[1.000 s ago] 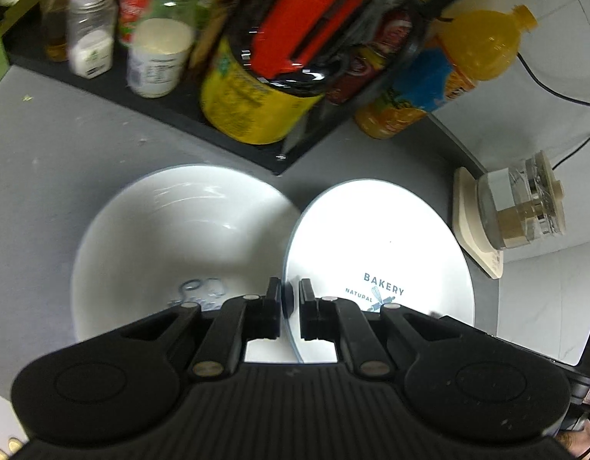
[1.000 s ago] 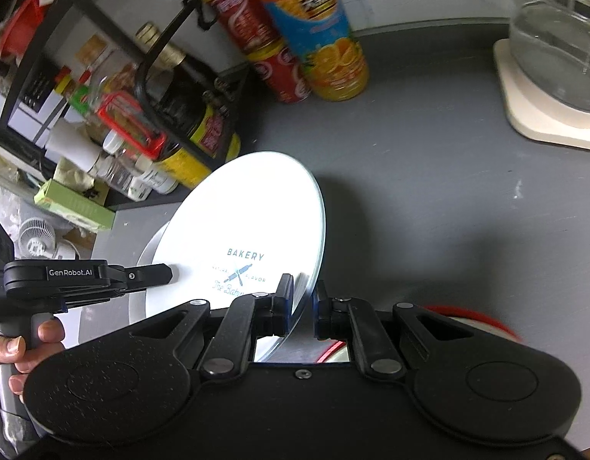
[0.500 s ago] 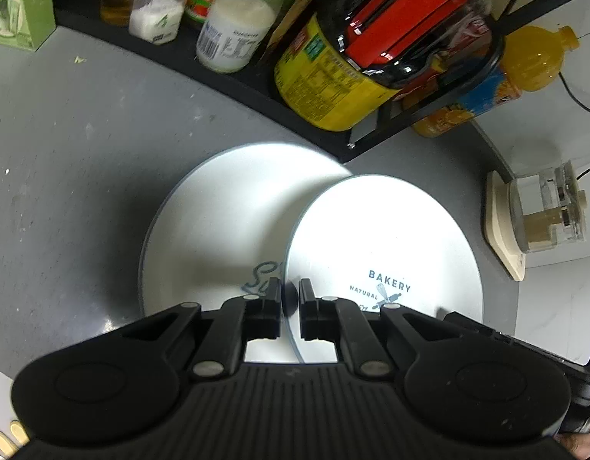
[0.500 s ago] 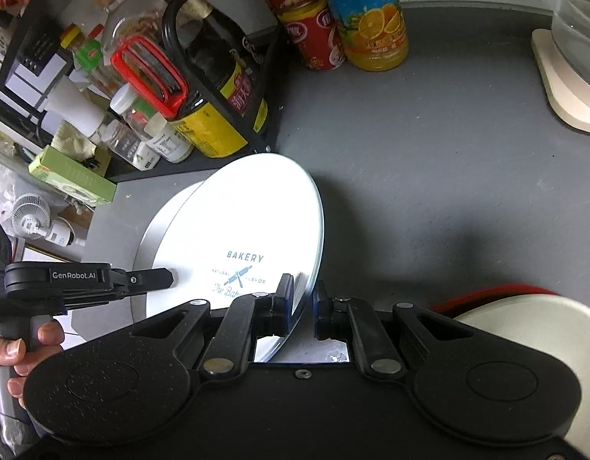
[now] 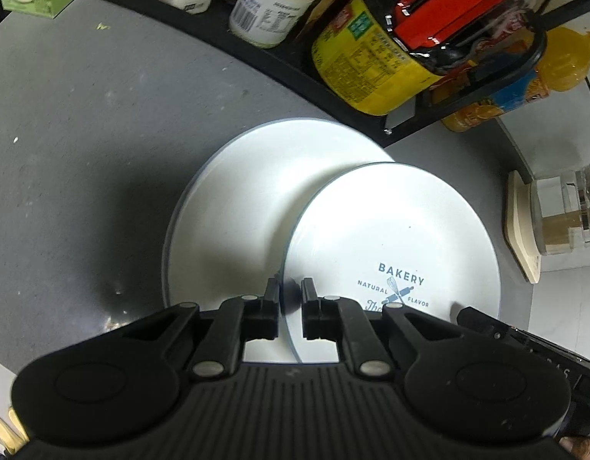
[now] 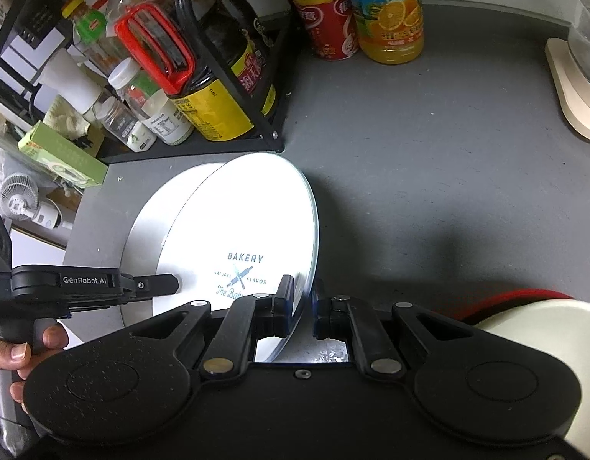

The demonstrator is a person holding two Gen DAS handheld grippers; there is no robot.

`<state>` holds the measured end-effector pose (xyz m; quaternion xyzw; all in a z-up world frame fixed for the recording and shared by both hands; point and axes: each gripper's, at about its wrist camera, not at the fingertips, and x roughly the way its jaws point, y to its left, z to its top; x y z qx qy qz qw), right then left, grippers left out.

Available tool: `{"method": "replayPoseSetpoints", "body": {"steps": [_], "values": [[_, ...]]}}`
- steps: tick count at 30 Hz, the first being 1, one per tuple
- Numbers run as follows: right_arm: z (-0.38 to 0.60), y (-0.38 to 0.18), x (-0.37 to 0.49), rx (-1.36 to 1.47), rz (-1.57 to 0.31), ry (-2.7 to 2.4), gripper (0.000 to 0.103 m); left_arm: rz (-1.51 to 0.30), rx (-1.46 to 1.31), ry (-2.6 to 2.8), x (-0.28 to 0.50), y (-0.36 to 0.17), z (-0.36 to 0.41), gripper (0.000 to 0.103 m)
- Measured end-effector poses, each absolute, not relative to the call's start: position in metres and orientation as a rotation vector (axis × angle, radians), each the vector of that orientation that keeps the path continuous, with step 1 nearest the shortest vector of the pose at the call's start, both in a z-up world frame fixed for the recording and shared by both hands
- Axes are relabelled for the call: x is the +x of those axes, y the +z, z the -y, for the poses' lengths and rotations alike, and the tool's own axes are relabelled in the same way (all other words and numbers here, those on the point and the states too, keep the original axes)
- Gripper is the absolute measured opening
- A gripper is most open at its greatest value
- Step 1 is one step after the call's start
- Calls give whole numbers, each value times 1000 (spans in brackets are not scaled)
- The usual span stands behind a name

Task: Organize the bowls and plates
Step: 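Carry the 'BAKERY' plate onto the 'Sweet' plate and lower it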

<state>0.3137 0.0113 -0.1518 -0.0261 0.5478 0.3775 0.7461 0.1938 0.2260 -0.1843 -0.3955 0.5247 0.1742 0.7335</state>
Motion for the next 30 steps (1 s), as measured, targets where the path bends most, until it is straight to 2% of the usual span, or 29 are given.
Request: {"method": "replayPoseSetpoints", "body": {"steps": [15, 16, 18, 20, 21, 23, 30], "values": [[-22, -156, 311, -93, -1194, 820, 7, -1170, -846, 415, 192, -180, -223, 11], [-22, -156, 311, -95, -1194, 820, 7, -1171, -844, 422, 191, -177, -225, 14], [-23, -156, 311, -97, -1192, 820, 7, -1159, -824, 432, 191, -169, -227, 27], [-23, -157, 311, -97, -1194, 819, 7, -1137, -795, 449, 188, -159, -229, 51], [-23, -157, 311, -98, -1194, 819, 7, -1128, -784, 460, 187, -155, -230, 55], [-24, -157, 311, -99, -1194, 819, 7, -1114, -773, 472, 186, -150, -231, 59], [-26, -158, 312, -97, -1201, 817, 7, -1092, -786, 476, 182, -154, -234, 59]]}}
